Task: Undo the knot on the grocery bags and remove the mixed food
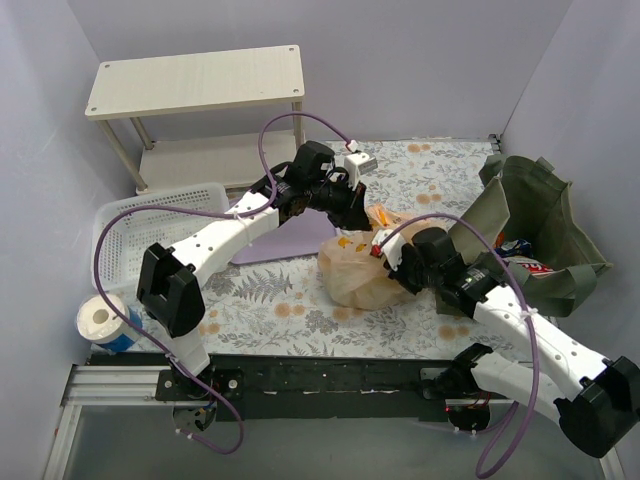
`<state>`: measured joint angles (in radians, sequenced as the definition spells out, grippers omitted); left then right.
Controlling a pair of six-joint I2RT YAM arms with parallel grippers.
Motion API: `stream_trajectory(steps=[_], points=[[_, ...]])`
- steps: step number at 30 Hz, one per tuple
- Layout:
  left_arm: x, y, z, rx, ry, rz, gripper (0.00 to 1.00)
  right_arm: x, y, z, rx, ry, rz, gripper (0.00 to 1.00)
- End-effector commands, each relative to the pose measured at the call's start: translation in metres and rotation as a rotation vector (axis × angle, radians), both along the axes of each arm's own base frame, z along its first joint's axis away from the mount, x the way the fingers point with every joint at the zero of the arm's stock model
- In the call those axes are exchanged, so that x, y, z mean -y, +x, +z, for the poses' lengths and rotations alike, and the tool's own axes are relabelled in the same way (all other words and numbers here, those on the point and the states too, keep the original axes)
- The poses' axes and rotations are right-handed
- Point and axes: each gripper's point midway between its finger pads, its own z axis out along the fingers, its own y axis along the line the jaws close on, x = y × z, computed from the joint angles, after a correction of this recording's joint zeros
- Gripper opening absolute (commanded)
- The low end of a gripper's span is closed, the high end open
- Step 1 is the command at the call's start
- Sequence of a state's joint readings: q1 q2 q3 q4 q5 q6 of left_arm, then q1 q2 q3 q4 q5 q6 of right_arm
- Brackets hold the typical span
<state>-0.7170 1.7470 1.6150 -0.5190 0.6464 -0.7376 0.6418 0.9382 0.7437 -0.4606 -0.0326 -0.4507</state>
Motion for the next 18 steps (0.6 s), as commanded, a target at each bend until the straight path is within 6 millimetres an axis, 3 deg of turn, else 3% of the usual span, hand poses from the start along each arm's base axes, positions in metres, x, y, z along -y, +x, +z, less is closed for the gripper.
stream_trajectory(steps=[1, 6, 8, 12, 14, 16, 18], points=[[0.006, 0.017, 0.024, 0.047, -0.052, 0.047, 0.0, -0.013, -0.039, -0.039, -0.137, 0.025, 0.12, 0.01], [0.003, 0.042, 0.033, 0.092, -0.063, 0.107, 0.0, -0.041, -0.075, -0.033, -0.23, 0.036, 0.332, 0.01], [0.005, 0.055, 0.046, 0.132, -0.082, 0.119, 0.0, -0.047, -0.085, -0.04, -0.26, 0.027, 0.377, 0.01], [0.006, 0.074, 0.049, 0.159, -0.089, 0.145, 0.0, -0.056, -0.109, -0.05, -0.29, -0.005, 0.502, 0.02], [0.005, 0.08, 0.045, 0.169, -0.082, 0.149, 0.0, -0.059, -0.118, -0.049, -0.302, -0.009, 0.55, 0.07], [0.003, 0.082, 0.039, 0.16, -0.065, 0.145, 0.0, -0.062, -0.124, -0.036, -0.306, -0.027, 0.602, 0.2], [-0.001, 0.08, 0.046, 0.155, -0.058, 0.13, 0.31, -0.061, -0.117, -0.02, -0.276, -0.047, 0.585, 0.3]])
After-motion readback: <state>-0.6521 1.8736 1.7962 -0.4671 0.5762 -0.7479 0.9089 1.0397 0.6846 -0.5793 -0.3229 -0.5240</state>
